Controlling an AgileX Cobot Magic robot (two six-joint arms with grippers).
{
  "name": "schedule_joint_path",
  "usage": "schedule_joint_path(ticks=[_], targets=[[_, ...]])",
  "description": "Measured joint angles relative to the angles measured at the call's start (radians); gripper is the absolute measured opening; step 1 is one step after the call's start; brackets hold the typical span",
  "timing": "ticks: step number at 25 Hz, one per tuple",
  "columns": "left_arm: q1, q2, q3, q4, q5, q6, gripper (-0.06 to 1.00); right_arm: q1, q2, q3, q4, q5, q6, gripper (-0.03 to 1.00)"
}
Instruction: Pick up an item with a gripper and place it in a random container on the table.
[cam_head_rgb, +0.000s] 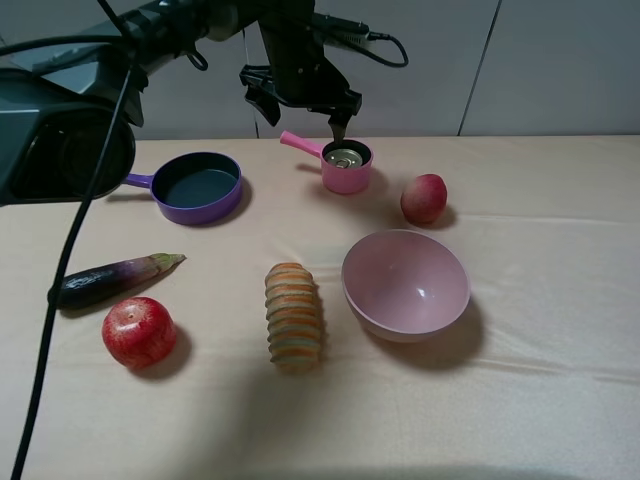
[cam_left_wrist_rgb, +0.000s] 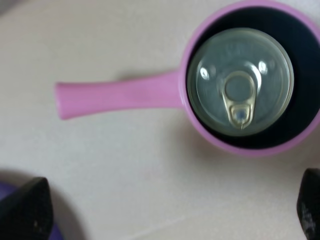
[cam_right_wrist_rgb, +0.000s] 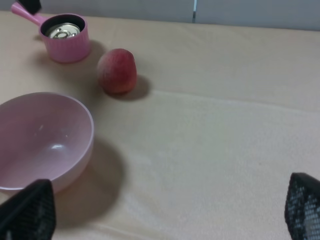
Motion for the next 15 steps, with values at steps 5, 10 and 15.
schedule_joint_path(ticks=[5,10,15], targets=[[0.000,-0.051,0.023,-0.001,0.001,-0.007,0.99,0.000,0.000,0.000,0.000,0.000,0.000,0.69],[0.005,-0.144,0.131,-0.004,0.001,-0.013,0.99,0.000,0.000,0.000,0.000,0.000,0.000,0.69],[0.007,-0.279,0.318,-0.005,0.000,-0.032,0.99,0.000,0.000,0.000,0.000,0.000,0.000,0.69]])
